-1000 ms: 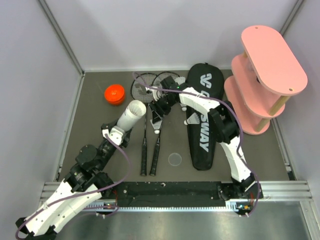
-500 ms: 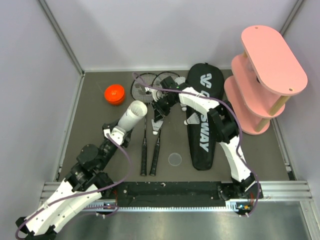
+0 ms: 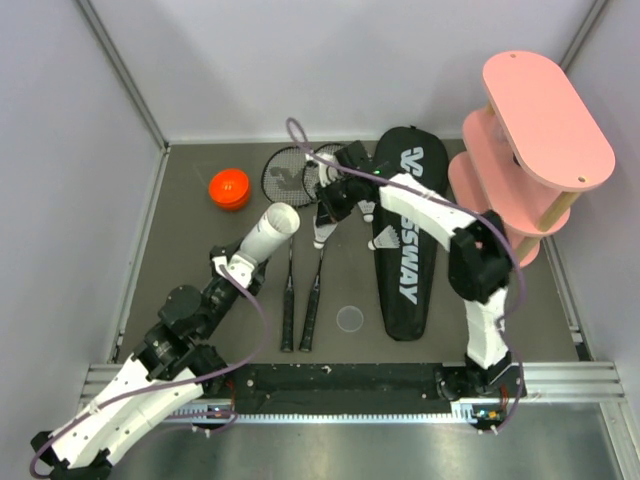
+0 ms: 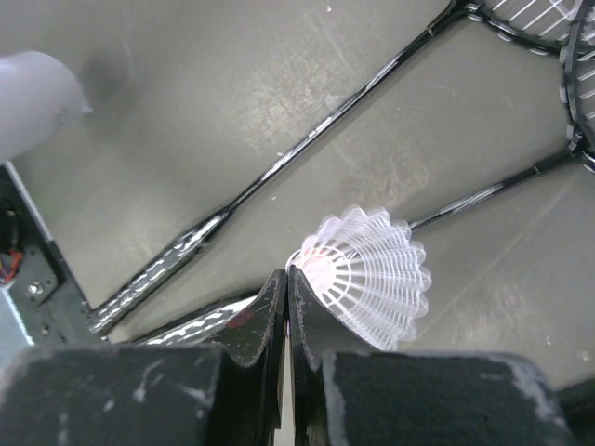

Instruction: Pack up the badminton gear

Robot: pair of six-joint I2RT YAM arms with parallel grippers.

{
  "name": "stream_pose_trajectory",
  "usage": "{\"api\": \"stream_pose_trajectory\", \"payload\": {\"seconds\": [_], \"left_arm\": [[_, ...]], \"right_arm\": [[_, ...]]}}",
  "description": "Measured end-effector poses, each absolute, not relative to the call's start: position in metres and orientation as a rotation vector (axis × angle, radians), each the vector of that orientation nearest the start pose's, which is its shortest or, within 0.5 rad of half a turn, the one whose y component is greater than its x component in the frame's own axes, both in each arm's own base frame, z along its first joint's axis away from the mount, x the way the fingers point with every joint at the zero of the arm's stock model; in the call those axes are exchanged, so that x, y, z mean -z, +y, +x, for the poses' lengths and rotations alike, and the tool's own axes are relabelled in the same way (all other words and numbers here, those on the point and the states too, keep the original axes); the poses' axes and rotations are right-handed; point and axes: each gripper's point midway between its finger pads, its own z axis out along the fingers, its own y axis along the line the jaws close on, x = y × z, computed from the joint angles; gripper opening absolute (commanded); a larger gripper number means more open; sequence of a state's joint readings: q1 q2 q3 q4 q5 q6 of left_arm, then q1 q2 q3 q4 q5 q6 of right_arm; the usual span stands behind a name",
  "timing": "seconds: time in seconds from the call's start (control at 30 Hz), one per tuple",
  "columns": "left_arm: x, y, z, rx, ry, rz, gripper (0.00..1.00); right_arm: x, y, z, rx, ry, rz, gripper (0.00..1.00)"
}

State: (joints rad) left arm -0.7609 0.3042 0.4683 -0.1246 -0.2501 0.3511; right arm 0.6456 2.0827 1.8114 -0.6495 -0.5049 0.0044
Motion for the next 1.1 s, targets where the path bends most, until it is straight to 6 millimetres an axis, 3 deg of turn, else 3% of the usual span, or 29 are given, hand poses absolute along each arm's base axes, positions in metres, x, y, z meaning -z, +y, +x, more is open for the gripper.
{"api": "stream_pose_trajectory", "payload": {"seconds": [0.13, 0.37, 0.63, 0.9, 1.1], "left_arm": [[-0.260, -0.128, 0.215, 0.141, 1.400, 0.647, 0.00], [-0.255, -0.136, 0.215, 0.161, 1.409, 0.685, 0.00], [-0.250, -0.141, 0.215, 0.176, 1.416, 0.715, 0.00], [-0.249, -0.146, 0.213, 0.192, 1.410, 0.740, 0.00], [-0.248, -0.148, 0.212, 0.202, 1.405, 0.757, 0.00]], "right_arm": [[-0.190, 0.355, 0.335, -0.906, 2.218, -0.877, 0.00], [-0.290, 0.324, 0.272, -0.867, 1.911, -0.789, 0.00], [-0.352, 0.326, 0.208, -0.767, 1.697, -0.850, 0.00], [-0.385, 0.320, 0.205, -0.667, 1.633, -0.819, 0.00], [-0.409, 0.317, 0.202, -0.689, 1.593, -0.806, 0.00]]}}
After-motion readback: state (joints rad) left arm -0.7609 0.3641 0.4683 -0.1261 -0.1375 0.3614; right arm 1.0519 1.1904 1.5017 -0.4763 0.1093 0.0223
